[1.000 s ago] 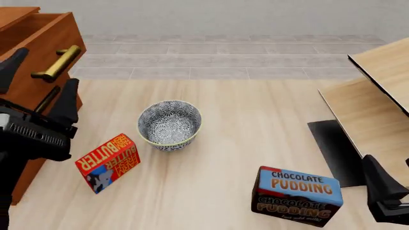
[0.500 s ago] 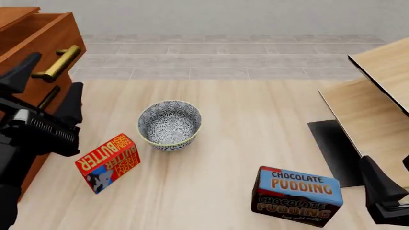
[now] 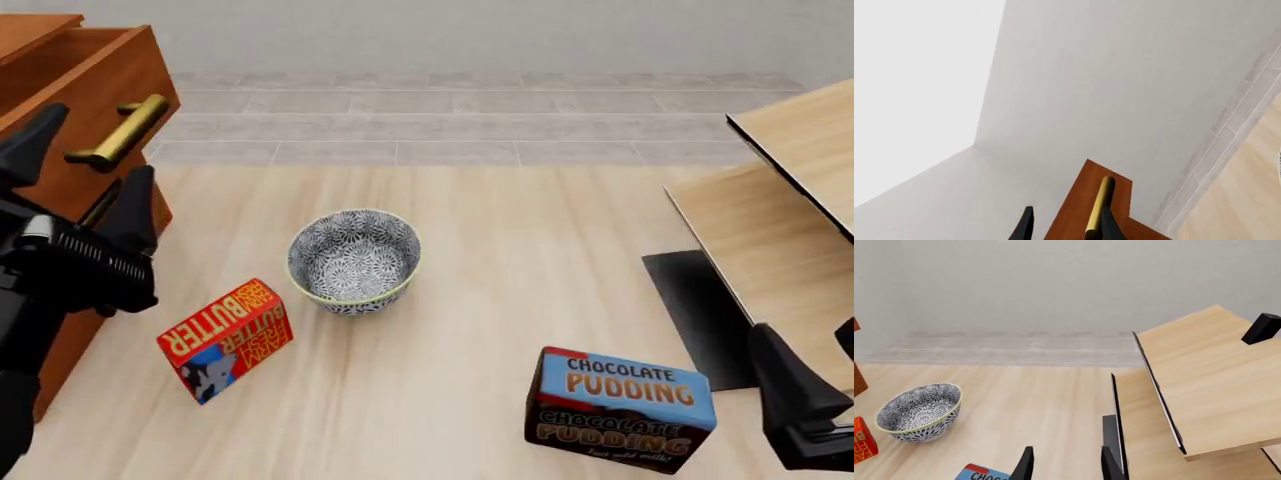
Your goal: Close the top drawer of the cabinet.
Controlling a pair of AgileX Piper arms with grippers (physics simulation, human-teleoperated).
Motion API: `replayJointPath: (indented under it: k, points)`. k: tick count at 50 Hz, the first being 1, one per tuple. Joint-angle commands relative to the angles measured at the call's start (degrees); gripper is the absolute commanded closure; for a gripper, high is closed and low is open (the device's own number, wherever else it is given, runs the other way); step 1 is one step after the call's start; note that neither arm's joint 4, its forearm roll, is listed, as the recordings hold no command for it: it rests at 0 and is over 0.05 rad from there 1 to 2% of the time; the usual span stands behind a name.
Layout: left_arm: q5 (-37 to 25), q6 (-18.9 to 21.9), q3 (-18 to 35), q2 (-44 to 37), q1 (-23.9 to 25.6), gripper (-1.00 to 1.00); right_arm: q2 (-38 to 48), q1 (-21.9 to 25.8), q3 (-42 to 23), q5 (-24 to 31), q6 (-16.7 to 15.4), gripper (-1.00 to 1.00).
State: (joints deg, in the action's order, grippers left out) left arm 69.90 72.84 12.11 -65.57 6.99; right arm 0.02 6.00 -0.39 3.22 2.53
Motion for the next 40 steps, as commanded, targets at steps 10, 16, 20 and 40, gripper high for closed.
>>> replayJointPath:
  k: [10, 16, 20, 40]
  points:
    - [0.0, 2.48, 1.34, -1.87, -2.0, -1.0, -0.01, 1.67, -0.19, -0.01, 0.03, -1.0]
    - [-0.01, 3.22, 1.71, -2.78, -2.34, -1.0, -0.01, 1.64, -0.3, 0.05, -0.01, -1.0]
    - [-0.01, 3.41, 1.82, -3.08, -2.54, -1.0, -0.01, 1.84, -0.27, 0.0, -0.07, -1.0]
    - [-0.01, 3.92, 2.18, -4.72, -3.48, -1.0, -0.01, 2.1, -0.13, -0.22, -0.1, -1.0]
